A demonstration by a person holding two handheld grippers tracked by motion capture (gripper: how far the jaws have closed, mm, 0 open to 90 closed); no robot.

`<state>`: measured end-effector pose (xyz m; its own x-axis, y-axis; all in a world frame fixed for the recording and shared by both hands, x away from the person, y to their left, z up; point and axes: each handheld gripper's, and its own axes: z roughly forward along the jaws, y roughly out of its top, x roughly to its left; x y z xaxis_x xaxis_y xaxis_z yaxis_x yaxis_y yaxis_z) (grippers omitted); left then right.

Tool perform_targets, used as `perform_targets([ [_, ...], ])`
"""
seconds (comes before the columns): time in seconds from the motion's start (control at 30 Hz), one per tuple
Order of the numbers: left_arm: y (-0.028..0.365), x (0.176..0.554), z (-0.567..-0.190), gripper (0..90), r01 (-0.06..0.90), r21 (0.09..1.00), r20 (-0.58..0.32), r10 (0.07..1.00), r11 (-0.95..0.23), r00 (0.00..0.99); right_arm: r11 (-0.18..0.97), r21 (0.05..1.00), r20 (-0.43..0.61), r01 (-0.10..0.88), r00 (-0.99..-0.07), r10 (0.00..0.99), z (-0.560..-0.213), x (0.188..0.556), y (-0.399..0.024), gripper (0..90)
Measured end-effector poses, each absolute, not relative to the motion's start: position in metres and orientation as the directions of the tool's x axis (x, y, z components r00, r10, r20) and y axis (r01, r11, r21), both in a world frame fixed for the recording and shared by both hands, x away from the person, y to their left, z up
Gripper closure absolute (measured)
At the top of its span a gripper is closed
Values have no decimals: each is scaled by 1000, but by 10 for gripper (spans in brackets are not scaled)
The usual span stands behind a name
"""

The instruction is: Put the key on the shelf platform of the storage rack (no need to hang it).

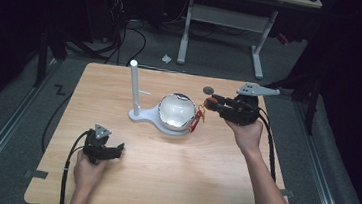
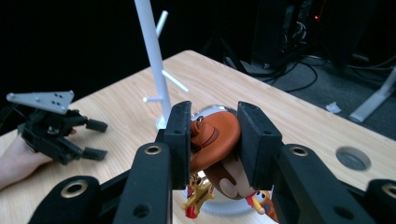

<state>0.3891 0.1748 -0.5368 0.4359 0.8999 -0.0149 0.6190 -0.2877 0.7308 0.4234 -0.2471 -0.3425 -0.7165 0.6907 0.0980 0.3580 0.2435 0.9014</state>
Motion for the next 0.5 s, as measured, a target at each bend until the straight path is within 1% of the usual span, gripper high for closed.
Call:
perform_targets([
  [0.27,175,389,-537,188,619,732,-15,900,-287,435,250,901,98,353,-729,677,-333,438,-228,675],
  [0.5,175,389,-537,187,619,731,-15,900,-288,436,250,896,103,367,-720,686,-338,454,-211,675],
])
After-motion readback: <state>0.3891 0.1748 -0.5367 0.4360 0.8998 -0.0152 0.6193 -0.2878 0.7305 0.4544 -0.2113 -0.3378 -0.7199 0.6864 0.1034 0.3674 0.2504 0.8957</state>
